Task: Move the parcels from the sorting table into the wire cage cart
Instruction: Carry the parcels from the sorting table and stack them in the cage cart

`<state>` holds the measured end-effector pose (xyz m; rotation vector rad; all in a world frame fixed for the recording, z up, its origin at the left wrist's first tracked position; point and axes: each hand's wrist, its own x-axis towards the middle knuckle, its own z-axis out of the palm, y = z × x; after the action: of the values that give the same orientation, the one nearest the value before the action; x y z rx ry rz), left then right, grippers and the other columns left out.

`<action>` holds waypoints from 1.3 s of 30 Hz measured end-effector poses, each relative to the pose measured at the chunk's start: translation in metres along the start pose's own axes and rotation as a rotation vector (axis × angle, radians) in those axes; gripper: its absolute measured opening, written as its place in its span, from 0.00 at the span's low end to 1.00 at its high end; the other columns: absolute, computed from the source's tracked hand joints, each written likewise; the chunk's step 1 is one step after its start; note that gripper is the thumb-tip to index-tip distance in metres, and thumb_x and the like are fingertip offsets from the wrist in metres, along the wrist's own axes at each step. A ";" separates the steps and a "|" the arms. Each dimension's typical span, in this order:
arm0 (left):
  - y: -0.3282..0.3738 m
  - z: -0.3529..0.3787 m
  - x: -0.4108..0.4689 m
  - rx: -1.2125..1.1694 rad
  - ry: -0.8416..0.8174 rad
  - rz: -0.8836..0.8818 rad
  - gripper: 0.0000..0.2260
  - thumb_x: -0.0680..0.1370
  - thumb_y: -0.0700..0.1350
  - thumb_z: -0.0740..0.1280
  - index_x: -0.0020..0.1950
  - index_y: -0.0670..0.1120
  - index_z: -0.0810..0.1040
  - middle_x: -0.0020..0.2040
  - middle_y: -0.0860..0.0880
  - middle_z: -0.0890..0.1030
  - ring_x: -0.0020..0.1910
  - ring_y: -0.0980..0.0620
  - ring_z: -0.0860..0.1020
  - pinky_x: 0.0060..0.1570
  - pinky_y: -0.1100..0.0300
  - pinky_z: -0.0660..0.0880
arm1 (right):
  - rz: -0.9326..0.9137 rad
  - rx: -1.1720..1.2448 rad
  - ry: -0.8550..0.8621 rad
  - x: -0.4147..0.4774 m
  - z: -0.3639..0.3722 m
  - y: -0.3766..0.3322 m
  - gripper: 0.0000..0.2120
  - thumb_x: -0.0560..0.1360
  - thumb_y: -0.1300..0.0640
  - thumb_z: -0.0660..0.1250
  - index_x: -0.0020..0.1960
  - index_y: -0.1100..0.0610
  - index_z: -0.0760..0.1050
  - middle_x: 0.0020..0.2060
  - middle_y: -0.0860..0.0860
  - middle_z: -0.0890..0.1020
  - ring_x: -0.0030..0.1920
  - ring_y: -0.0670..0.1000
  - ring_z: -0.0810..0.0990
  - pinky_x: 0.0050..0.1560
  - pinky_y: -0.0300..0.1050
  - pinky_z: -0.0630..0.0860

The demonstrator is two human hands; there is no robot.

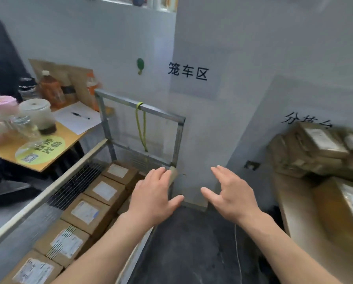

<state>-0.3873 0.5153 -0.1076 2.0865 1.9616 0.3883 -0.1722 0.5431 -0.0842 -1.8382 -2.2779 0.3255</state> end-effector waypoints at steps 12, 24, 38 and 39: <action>0.195 0.048 0.078 0.037 -0.080 0.216 0.34 0.78 0.66 0.62 0.78 0.49 0.62 0.78 0.51 0.62 0.77 0.50 0.59 0.71 0.52 0.64 | 0.261 0.029 0.090 -0.029 -0.064 0.200 0.35 0.78 0.37 0.65 0.80 0.50 0.62 0.79 0.48 0.63 0.79 0.47 0.59 0.76 0.46 0.61; 0.336 0.105 0.106 0.028 -0.240 0.385 0.36 0.79 0.65 0.61 0.82 0.50 0.55 0.82 0.52 0.56 0.80 0.52 0.54 0.75 0.51 0.60 | 0.554 0.073 0.159 -0.089 -0.098 0.345 0.35 0.78 0.37 0.65 0.79 0.49 0.62 0.79 0.48 0.64 0.78 0.52 0.63 0.72 0.50 0.68; 0.422 0.172 0.160 0.021 -0.452 0.601 0.37 0.79 0.66 0.61 0.82 0.50 0.55 0.82 0.51 0.56 0.80 0.52 0.53 0.77 0.49 0.59 | 0.936 0.096 0.076 -0.110 -0.094 0.447 0.33 0.76 0.38 0.67 0.77 0.50 0.66 0.71 0.50 0.72 0.72 0.53 0.70 0.67 0.51 0.71; 0.428 0.177 0.166 0.016 -0.463 0.615 0.37 0.79 0.66 0.62 0.82 0.50 0.55 0.82 0.51 0.56 0.80 0.52 0.53 0.77 0.49 0.59 | 0.959 0.095 0.070 -0.108 -0.092 0.453 0.33 0.76 0.39 0.67 0.77 0.50 0.66 0.72 0.51 0.71 0.73 0.53 0.69 0.68 0.50 0.71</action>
<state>0.0843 0.6549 -0.1149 2.4775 1.0548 -0.0161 0.2999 0.5346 -0.1292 -2.6876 -1.1495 0.4665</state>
